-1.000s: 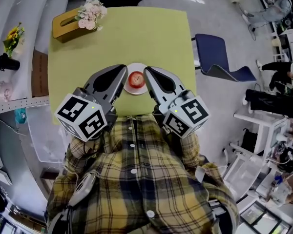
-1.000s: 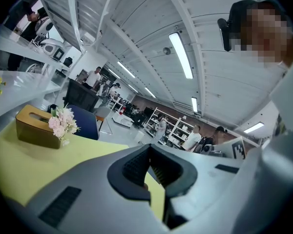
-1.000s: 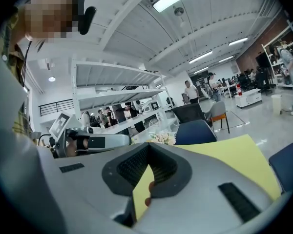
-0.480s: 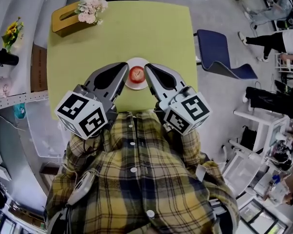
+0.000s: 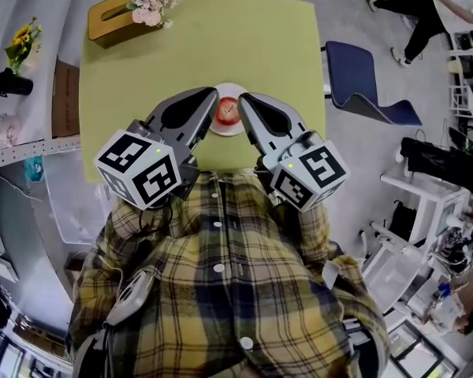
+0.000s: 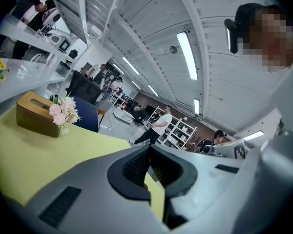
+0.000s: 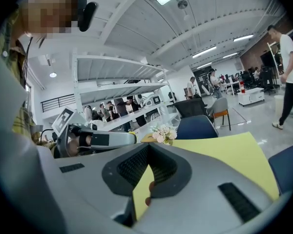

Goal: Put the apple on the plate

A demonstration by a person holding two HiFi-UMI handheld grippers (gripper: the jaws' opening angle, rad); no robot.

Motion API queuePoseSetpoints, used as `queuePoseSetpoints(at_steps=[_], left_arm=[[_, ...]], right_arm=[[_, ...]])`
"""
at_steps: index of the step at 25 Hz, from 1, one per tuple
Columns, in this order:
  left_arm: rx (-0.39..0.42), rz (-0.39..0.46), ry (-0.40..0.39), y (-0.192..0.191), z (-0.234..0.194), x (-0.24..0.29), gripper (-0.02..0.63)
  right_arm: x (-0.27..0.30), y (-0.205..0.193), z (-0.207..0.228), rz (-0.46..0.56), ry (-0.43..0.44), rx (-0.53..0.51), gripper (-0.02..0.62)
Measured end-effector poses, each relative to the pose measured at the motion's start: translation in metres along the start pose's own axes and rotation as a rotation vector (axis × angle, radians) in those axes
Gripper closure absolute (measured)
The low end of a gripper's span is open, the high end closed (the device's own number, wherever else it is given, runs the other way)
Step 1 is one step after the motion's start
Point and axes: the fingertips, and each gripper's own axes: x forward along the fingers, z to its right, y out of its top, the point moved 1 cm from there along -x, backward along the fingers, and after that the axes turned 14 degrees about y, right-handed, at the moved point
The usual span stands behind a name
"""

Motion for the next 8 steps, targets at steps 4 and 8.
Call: queuePoseSetpoints(at_steps=[4, 8], left_arm=[[0.003, -0.028, -0.015, 0.001, 0.002, 0.011, 0.598], [0.120, -0.060, -0.013, 0.005, -0.002, 0.021, 0.598]], right_arm=[[-0.008, 0.001, 0.001, 0.011, -0.013, -0.001, 0.598], [-0.015, 0.001, 0.004, 0.034, -0.049, -0.005, 0.598]])
